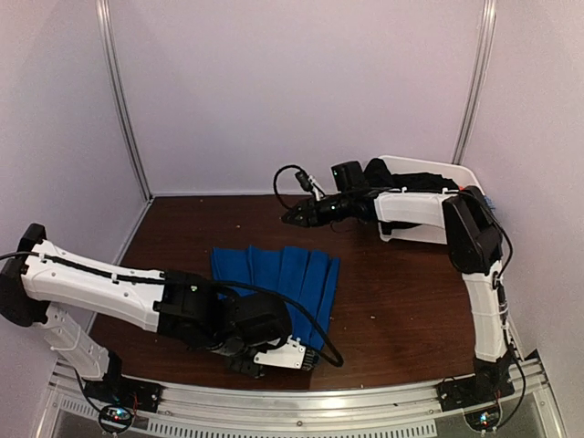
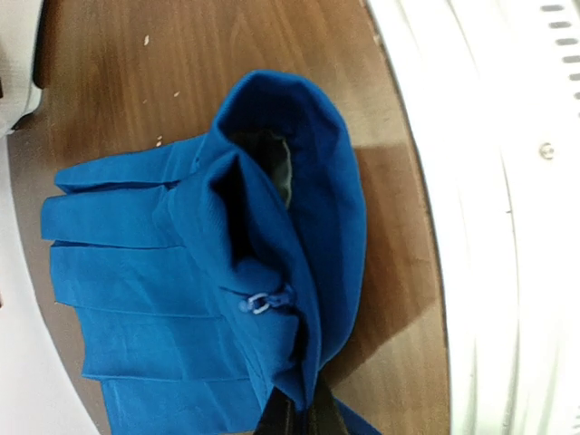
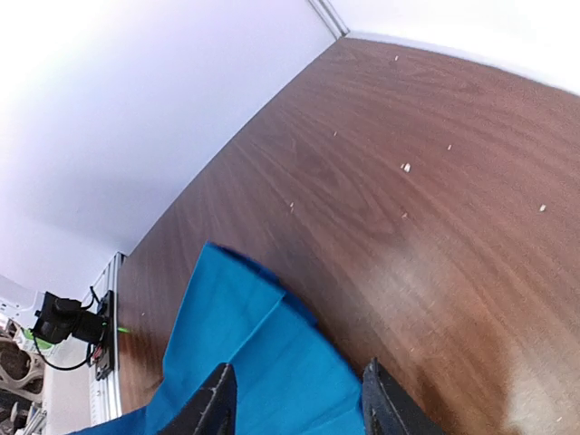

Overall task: Fold and stack the mixed laundry pile
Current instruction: Pick up the rectangle-folded skirt from the center of the board, then fold the rectangle-folded skirt at the center of the board.

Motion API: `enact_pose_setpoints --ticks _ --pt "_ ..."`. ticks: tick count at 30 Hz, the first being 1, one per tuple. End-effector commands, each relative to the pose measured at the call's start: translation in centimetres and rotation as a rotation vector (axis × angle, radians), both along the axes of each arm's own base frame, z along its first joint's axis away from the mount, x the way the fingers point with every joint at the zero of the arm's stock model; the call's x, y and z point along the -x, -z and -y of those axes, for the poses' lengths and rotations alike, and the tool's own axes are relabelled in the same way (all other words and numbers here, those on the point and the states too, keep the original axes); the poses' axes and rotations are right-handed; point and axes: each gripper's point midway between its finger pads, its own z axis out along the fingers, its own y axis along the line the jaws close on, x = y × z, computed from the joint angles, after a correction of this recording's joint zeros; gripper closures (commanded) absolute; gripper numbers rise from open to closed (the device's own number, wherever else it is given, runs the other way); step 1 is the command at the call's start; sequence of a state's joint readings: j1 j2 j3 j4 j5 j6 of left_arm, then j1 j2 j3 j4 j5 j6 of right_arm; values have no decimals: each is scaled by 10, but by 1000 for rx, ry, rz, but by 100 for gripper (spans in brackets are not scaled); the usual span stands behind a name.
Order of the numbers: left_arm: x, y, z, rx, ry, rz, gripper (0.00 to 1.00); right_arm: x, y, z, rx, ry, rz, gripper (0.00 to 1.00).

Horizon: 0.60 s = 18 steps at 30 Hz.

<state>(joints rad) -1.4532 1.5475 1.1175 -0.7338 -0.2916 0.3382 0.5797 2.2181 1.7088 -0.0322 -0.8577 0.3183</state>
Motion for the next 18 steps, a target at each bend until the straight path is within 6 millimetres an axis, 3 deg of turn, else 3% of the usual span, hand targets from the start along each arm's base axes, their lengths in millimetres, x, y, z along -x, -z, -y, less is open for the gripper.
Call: enact_pose_setpoints --ticks 1,4,8,13,18 --pt "43 -32 7 35 52 -224 100 -20 44 -3 125 0 -22 50" --pt "53 -49 12 52 85 -274 100 -19 68 -6 148 -32 -40 46" --pt "42 -65 18 71 99 -233 100 2 96 -10 170 -116 -96 45" --pt "-4 -79 23 113 53 -161 100 48 127 -16 193 -222 -163 58" --pt "-49 -80 33 127 26 -70 100 88 141 -23 185 -318 -208 70"
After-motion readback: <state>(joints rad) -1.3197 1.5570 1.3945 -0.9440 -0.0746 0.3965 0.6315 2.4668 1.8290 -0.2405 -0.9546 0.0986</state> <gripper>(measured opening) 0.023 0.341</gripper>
